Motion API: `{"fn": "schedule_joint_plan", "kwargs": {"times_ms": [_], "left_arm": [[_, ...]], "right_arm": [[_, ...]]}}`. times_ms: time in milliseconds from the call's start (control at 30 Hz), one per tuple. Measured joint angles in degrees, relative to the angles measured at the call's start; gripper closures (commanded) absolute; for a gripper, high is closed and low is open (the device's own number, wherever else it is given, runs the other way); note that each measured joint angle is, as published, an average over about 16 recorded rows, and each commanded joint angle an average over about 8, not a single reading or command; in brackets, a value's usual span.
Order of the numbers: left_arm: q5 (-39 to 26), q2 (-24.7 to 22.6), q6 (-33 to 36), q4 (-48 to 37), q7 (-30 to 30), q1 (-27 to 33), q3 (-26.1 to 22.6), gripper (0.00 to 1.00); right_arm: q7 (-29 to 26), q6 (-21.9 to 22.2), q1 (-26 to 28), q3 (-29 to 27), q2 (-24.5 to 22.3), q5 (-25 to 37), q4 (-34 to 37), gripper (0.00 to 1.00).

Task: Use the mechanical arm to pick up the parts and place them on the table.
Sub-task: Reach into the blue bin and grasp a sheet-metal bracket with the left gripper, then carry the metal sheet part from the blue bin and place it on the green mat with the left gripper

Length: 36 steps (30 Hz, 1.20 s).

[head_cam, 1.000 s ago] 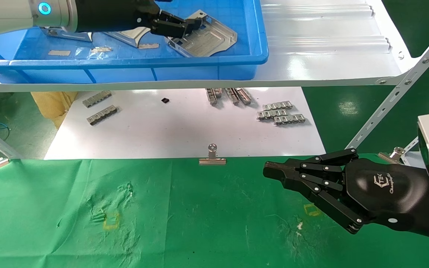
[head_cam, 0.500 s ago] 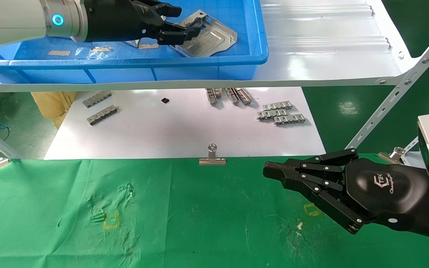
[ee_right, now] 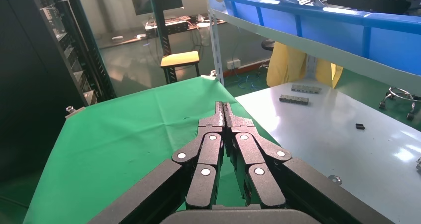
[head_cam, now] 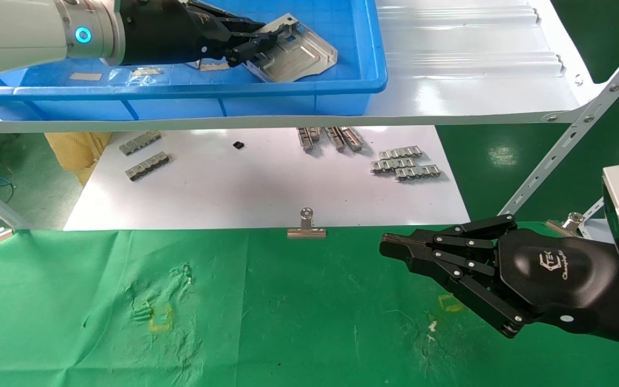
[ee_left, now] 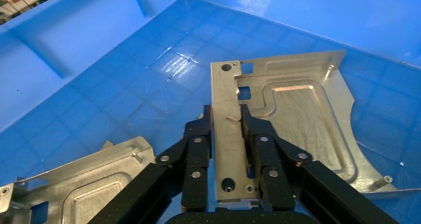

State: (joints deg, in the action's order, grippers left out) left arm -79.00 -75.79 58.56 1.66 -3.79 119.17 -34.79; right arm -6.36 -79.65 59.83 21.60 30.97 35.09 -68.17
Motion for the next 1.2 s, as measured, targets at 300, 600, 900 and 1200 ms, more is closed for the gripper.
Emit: {"fn": "schedule_joint_plan", "kwargs": {"times_ms": [300, 600, 900, 1200], "left_arm": [[0.5, 0.3, 0.4, -0.2, -0.1, 0.3, 0.3, 1.0], [2.3, 2.0, 3.2, 0.1, -0.4, 1.6, 1.6, 1.0], [5.8, 6.7, 12.7, 1.4, -2.5, 2.8, 3.9, 1.0], [9.2, 12.8, 26.3, 3.5, -6.9, 2.4, 5.9, 1.0]], "right_arm": [[0.0, 0.0, 0.0, 0.0, 0.0, 0.0, 0.0, 1.0], [0.0, 0.0, 0.0, 0.0, 0.0, 0.0, 0.0, 1.0], [0.0, 0.0, 0.0, 0.0, 0.0, 0.0, 0.0, 1.0], [0.0, 0.0, 0.0, 0.0, 0.0, 0.0, 0.0, 1.0]]}}
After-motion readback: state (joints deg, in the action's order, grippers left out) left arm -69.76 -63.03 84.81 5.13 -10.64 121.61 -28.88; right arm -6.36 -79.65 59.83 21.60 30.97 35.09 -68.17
